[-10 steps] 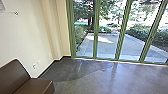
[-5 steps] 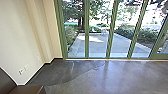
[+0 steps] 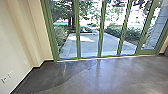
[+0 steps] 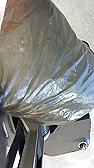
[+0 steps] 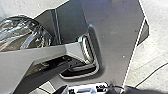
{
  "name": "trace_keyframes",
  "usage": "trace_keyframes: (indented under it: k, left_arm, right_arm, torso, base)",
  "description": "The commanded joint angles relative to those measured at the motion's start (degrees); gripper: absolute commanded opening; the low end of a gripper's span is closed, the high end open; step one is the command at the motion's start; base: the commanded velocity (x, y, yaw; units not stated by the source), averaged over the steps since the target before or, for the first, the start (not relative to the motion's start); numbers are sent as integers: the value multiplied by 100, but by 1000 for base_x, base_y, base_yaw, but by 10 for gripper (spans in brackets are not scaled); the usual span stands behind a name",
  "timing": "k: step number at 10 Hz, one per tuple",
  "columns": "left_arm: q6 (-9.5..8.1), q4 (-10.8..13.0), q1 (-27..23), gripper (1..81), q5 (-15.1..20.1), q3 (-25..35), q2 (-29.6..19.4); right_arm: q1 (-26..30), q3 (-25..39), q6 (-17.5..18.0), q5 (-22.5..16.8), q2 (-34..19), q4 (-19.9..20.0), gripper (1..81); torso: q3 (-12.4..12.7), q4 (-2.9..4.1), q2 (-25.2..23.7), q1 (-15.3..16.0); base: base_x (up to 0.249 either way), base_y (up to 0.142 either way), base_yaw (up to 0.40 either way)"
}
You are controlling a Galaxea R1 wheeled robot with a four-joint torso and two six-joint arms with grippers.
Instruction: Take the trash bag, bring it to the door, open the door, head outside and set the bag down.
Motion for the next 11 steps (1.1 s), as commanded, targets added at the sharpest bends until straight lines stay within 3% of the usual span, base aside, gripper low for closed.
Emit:
trace_keyframes:
  k: [1,11]
  left_arm:
    - [40,19,-323,10,418,-12,-16]
    - [40,19,-323,10,418,-12,-16]
  right_arm:
    - [177,27,-20,-308,-5,-44,811]
    - [177,27,-20,-308,-5,-53,811]
  torso:
    - [0,0,0,0]
    - [0,0,0,0]
  base:
    - [0,0,-272]
    - [0,0,-272]
